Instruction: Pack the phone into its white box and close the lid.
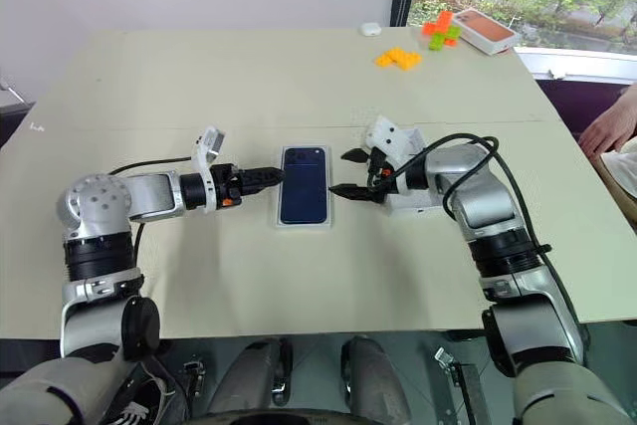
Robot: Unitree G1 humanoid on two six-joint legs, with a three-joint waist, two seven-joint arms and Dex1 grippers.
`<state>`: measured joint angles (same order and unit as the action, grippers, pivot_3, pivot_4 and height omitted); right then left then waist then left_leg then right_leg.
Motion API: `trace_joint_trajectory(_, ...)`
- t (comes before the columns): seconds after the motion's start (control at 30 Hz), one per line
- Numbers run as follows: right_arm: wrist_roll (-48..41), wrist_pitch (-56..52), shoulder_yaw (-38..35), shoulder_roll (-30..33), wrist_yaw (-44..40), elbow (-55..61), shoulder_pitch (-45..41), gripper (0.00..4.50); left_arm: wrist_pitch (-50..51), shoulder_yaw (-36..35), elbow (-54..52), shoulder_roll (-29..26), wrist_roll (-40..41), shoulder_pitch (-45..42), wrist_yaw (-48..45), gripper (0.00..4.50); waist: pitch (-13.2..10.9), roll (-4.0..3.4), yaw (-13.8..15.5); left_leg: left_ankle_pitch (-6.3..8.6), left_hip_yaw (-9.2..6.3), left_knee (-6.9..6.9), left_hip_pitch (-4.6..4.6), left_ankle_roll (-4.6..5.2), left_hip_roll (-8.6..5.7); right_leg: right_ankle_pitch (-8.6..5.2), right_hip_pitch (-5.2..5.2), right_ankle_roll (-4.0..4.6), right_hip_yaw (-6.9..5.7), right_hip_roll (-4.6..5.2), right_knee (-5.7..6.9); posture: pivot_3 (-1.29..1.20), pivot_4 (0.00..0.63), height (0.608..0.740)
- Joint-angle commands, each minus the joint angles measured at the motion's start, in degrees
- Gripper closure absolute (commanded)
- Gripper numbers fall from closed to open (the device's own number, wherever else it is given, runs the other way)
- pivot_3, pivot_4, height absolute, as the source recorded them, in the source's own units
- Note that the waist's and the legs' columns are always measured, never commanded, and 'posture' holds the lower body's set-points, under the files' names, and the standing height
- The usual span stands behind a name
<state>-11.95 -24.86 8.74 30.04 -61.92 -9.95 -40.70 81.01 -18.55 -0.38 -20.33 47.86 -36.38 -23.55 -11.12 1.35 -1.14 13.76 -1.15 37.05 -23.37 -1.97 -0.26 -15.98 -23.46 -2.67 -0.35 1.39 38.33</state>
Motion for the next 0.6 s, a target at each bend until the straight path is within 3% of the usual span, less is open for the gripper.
trace_joint_trajectory(0.03,-0.95,-0.03,-1.9,-1.13,2.54,0.71,-1.77,0.65,-10.68,2.58,-7.93,-5.56,-2.24,3.56,-7.34,0.28,-0.01,-0.01,0.22,-0.07,-0.01,-0.03,0.0,-0.12,0.0,0.0,-0.02,0.0,0.0,0.0,0.01,0.0,0.15,0.74)
trace_joint_trajectory(0.2,2.21,-0.25,-1.28,-1.24,7.74,0.26,-2.55,0.65,-28.22,6.94,-11.15,-14.47,-9.2,10.42,-18.28,0.28,-0.04,-0.09,0.5,0.0,0.02,-0.09,-0.04,0.0,0.0,-0.01,-0.07,0.06,0.0,0.04,-0.06,0.0,0.15,0.74)
trace_joint_trajectory(0.3,3.65,-9.75,-2.53,-3.36,16.07,-1.07,-5.66,0.65,-36.98,8.49,-12.54,-17.7,-12.08,14.66,-24.44,0.28,-0.05,-0.11,0.46,0.04,0.06,-0.06,-0.07,0.08,-0.02,-0.01,-0.04,0.13,0.02,0.12,-0.17,0.0,0.15,0.74)
trace_joint_trajectory(0.4,3.48,-16.76,-3.92,-4.83,21.41,0.65,-6.32,0.65,-41.63,7.23,-12.2,-17.22,-11.14,16.69,-27.36,0.28,-0.05,-0.11,0.62,0.07,0.09,-0.07,-0.1,0.14,-0.01,-0.08,-0.06,0.3,0.05,0.16,-0.22,0.0,0.15,0.74)
trace_joint_trajectory(0.6,8.52,-28.23,1.27,3.72,22.46,7.45,-7.43,0.65,-46.53,6.76,-9.82,-15.24,-11.92,18.07,-27.44,0.28,-0.06,-0.17,0.68,0.12,0.07,0.02,-0.65,0.26,-0.01,0.02,-0.52,0.13,0.02,0.18,-0.24,0.0,0.15,0.74)
